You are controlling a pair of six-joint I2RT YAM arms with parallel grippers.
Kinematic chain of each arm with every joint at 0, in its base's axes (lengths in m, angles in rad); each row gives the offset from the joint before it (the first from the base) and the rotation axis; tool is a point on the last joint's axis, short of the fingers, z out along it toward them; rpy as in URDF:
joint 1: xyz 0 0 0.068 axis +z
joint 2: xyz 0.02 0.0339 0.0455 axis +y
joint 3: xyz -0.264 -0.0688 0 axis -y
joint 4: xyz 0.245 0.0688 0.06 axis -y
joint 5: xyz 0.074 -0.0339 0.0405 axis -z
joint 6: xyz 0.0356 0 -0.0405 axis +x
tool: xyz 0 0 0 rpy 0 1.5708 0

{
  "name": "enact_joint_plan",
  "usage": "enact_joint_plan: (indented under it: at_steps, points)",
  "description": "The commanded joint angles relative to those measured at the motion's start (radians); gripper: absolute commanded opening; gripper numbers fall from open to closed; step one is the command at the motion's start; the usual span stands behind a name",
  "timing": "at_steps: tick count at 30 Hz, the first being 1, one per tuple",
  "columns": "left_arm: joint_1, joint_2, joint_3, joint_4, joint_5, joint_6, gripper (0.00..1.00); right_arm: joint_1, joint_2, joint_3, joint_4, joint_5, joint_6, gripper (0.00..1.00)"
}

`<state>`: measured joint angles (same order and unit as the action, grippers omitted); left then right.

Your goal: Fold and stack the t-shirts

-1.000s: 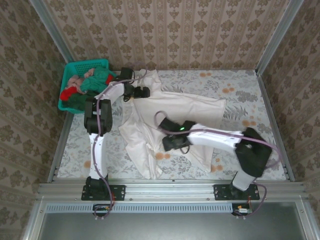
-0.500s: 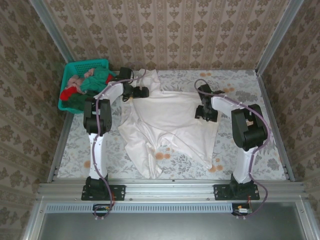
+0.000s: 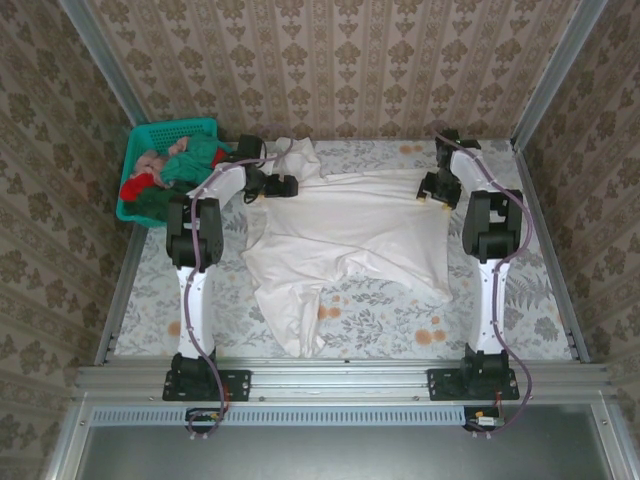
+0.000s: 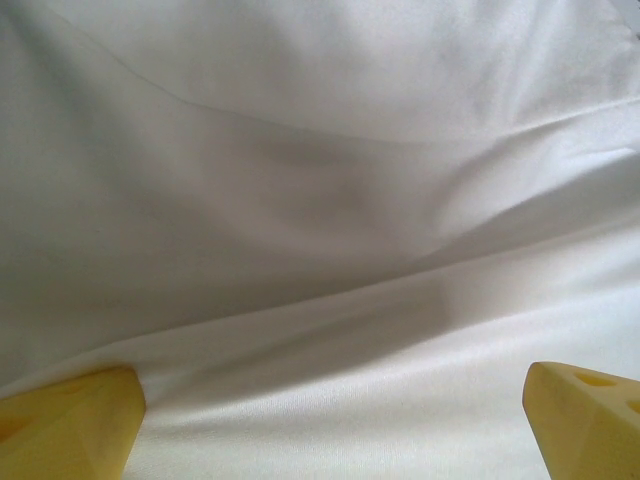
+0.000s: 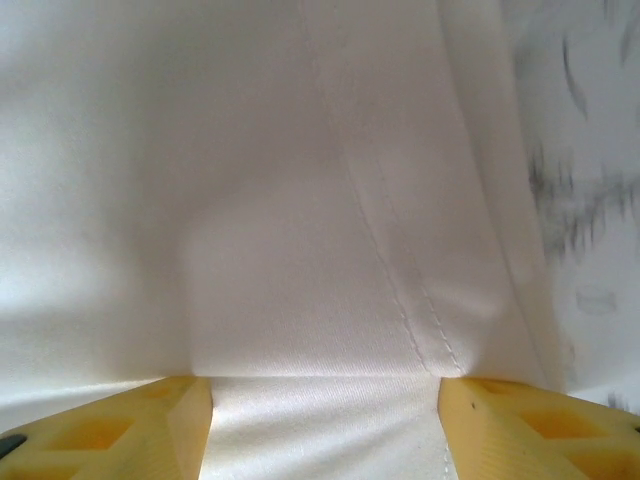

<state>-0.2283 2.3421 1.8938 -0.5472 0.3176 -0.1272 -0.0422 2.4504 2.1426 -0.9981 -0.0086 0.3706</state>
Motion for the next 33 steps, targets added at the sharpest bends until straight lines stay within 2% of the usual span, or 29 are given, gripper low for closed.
enact_joint_plan:
  at_steps: [1, 4, 5, 8, 11, 14, 18, 21, 25, 26, 28, 30, 33]
  points:
    - [0.006, -0.017, -0.024, -0.074, 0.02, 0.035, 1.0, -0.024, 0.112, 0.195, -0.053, 0.028, -0.061, 0.69]
    - [0.006, -0.033, -0.031, -0.083, 0.015, 0.043, 1.0, -0.027, 0.201, 0.491, -0.19, 0.032, -0.095, 0.71]
    - [0.006, -0.043, -0.035, -0.082, 0.015, 0.043, 1.0, -0.021, 0.2, 0.54, -0.22, 0.039, -0.107, 0.72]
    - [0.004, -0.089, -0.061, -0.072, 0.017, 0.038, 1.0, 0.022, 0.072, 0.464, -0.24, 0.103, -0.13, 0.75]
    - [-0.003, -0.169, -0.104, -0.061, -0.007, 0.031, 1.0, 0.095, -0.217, 0.057, -0.109, 0.19, -0.125, 0.78]
    - [-0.014, -0.28, -0.164, -0.033, -0.042, 0.02, 1.0, 0.16, -0.524, -0.356, 0.062, 0.171, -0.056, 0.77]
    - [-0.042, -0.444, -0.253, -0.026, -0.181, 0.01, 1.0, 0.282, -0.883, -0.846, 0.187, 0.25, 0.069, 0.75]
    - [-0.055, -0.593, -0.394, 0.023, -0.223, -0.031, 1.0, 0.364, -1.046, -1.086, 0.211, 0.254, 0.175, 0.71]
    - [-0.077, -0.893, -0.745, 0.226, -0.095, -0.134, 1.0, 0.424, -1.22, -1.319, 0.253, 0.198, 0.251, 0.7]
    - [-0.098, -0.98, -0.826, 0.263, -0.096, -0.163, 1.0, 0.423, -1.247, -1.349, 0.254, 0.181, 0.25, 0.7]
    - [-0.208, -1.139, -0.957, 0.267, -0.163, -0.19, 1.0, 0.41, -1.294, -1.378, 0.225, 0.23, 0.261, 0.73]
    - [-0.383, -1.24, -1.017, 0.2, -0.262, -0.197, 0.95, 0.362, -1.312, -1.384, 0.202, 0.238, 0.259, 0.75]
    - [-0.64, -1.283, -1.074, 0.082, -0.385, -0.277, 0.87, 0.264, -1.295, -1.394, 0.215, 0.186, 0.235, 0.73]
